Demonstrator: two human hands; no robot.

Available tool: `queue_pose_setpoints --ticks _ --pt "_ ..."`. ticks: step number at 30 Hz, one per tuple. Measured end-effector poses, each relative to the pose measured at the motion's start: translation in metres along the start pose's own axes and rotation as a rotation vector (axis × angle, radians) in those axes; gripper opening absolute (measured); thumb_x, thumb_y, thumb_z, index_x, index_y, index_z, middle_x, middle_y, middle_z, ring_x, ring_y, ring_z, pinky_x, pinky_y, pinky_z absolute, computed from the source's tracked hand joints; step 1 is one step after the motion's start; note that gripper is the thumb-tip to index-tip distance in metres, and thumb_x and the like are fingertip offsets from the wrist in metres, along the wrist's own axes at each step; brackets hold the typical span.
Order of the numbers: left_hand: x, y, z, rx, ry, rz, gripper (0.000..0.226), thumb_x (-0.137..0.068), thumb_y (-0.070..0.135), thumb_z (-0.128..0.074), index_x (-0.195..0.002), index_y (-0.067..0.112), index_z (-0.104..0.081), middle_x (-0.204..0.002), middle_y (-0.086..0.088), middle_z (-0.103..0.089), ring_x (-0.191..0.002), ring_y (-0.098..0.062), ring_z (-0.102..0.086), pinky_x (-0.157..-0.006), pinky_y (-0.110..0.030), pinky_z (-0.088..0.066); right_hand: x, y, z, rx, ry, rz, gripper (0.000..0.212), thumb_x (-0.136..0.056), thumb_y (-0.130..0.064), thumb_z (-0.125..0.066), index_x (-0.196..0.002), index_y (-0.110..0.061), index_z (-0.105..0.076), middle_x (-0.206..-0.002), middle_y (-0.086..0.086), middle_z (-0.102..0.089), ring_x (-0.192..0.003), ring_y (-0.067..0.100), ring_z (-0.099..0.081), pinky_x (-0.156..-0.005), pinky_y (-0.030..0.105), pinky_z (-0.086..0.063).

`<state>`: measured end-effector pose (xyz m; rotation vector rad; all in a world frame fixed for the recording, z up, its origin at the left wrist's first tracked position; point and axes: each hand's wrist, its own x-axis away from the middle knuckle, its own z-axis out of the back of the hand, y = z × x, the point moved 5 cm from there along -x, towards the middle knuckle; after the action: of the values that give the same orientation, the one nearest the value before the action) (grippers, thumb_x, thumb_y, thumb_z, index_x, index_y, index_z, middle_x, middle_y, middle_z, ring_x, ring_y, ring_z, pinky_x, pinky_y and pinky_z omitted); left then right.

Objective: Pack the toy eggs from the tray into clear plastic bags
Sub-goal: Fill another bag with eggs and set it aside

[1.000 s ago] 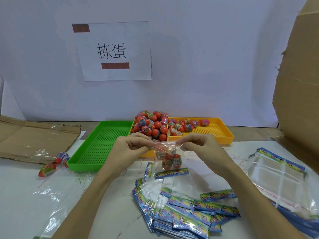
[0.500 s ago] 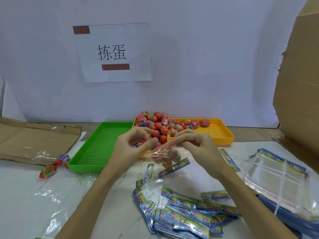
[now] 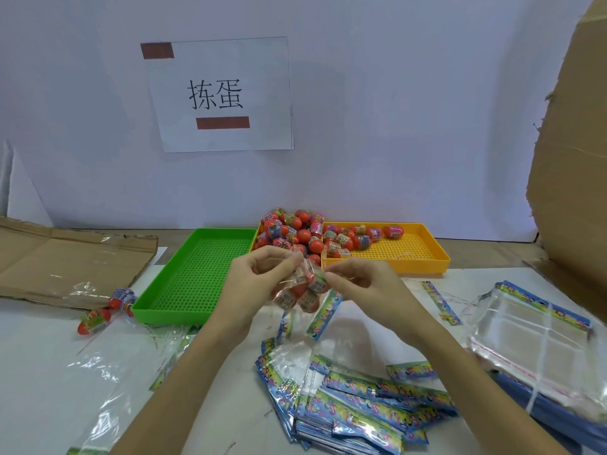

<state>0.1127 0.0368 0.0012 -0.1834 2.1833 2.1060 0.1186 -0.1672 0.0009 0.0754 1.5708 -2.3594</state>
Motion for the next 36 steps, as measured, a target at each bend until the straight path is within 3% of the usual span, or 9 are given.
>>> queue_pose_setpoints --ticks 3,7,12,14,19,23,26,31,36 --pt "-0.001 -0.002 0.002 0.057 0.035 0.031 0.014 -0.087 0.027 -0.083 -0.091 0.014 -0.082 -0.090 -0.013 -0.079 -0.073 -0.015 -0.072 -0.062 -0.027 -0.058 0.001 -0.001 -0.002 -0.117 0.046 -0.034 0.007 -0.094 -0.028 -0.076 -0.097 -0.024 -0.081 -0.090 -0.008 -0.076 -0.086 0.010 -0.071 -0.070 0.026 -0.061" --pt "-0.001 -0.006 0.004 0.167 0.090 0.094 0.026 -0.079 0.030 -0.086 -0.092 0.008 -0.083 -0.095 -0.022 -0.070 -0.083 -0.026 -0.058 -0.081 -0.042 -0.051 0.002 0.000 0.001 -0.251 0.091 -0.095 0.009 -0.093 -0.024 -0.076 -0.091 -0.017 -0.082 -0.088 -0.001 -0.078 -0.088 0.013 -0.072 -0.070 0.025 -0.061" --pt "-0.002 -0.010 -0.002 0.370 0.070 0.207 0.013 -0.072 0.021 -0.084 -0.082 0.013 -0.085 -0.089 -0.002 -0.079 -0.065 -0.006 -0.068 -0.059 -0.019 -0.056 0.006 -0.004 0.001 -0.418 0.181 -0.108 0.009 -0.092 -0.020 -0.075 -0.094 -0.013 -0.081 -0.094 0.003 -0.079 -0.091 0.013 -0.073 -0.074 0.022 -0.059" --pt "-0.001 -0.010 -0.006 0.438 0.060 0.225 0.008 -0.076 0.017 -0.083 -0.082 0.012 -0.085 -0.091 -0.005 -0.081 -0.069 -0.008 -0.074 -0.058 -0.020 -0.058 0.007 -0.005 0.000 -0.454 0.222 -0.096 0.008 -0.095 -0.017 -0.072 -0.093 -0.011 -0.079 -0.092 0.003 -0.078 -0.089 0.011 -0.072 -0.075 0.021 -0.059" --pt "0.002 -0.003 -0.006 0.251 0.066 0.110 0.027 -0.083 0.032 -0.083 -0.101 0.011 -0.083 -0.100 -0.013 -0.079 -0.080 -0.019 -0.075 -0.063 -0.030 -0.062 0.005 -0.005 -0.002 -0.375 0.214 -0.078 0.013 -0.101 -0.012 -0.064 -0.095 -0.009 -0.075 -0.091 0.004 -0.077 -0.092 0.017 -0.072 -0.073 0.022 -0.059" --pt "0.003 -0.001 -0.005 0.261 0.071 0.098 0.024 -0.081 0.032 -0.083 -0.096 0.013 -0.084 -0.098 -0.010 -0.081 -0.076 -0.014 -0.076 -0.059 -0.027 -0.060 0.003 -0.001 -0.001 -0.363 0.201 -0.125 0.017 -0.102 -0.009 -0.061 -0.096 -0.010 -0.077 -0.096 0.006 -0.076 -0.097 0.020 -0.070 -0.071 0.025 -0.056" --pt "0.005 -0.003 -0.005 0.218 0.119 0.095 0.022 -0.077 0.034 -0.086 -0.092 0.018 -0.085 -0.100 -0.014 -0.080 -0.082 -0.022 -0.073 -0.068 -0.038 -0.063 0.003 -0.003 -0.003 -0.324 0.178 -0.133 0.020 -0.103 -0.011 -0.060 -0.097 -0.015 -0.079 -0.100 0.000 -0.077 -0.102 0.017 -0.070 -0.074 0.026 -0.058" --pt "0.004 -0.002 -0.005 0.206 0.104 0.051 0.022 -0.080 0.031 -0.086 -0.096 0.016 -0.084 -0.098 -0.014 -0.081 -0.076 -0.019 -0.074 -0.061 -0.031 -0.061 0.007 -0.014 -0.008 -0.171 0.164 0.012 0.018 -0.097 -0.039 -0.067 -0.103 -0.028 -0.080 -0.102 -0.014 -0.075 -0.100 0.003 -0.066 -0.083 0.024 -0.053" --pt "0.005 -0.002 -0.010 0.157 0.043 0.024 0.030 -0.075 0.038 -0.087 -0.096 0.016 -0.083 -0.099 -0.013 -0.080 -0.084 -0.025 -0.074 -0.071 -0.040 -0.063 0.009 -0.026 -0.004 0.004 0.158 0.155 0.007 -0.093 -0.025 -0.076 -0.099 -0.024 -0.080 -0.096 -0.013 -0.074 -0.092 0.005 -0.067 -0.076 0.017 -0.053"
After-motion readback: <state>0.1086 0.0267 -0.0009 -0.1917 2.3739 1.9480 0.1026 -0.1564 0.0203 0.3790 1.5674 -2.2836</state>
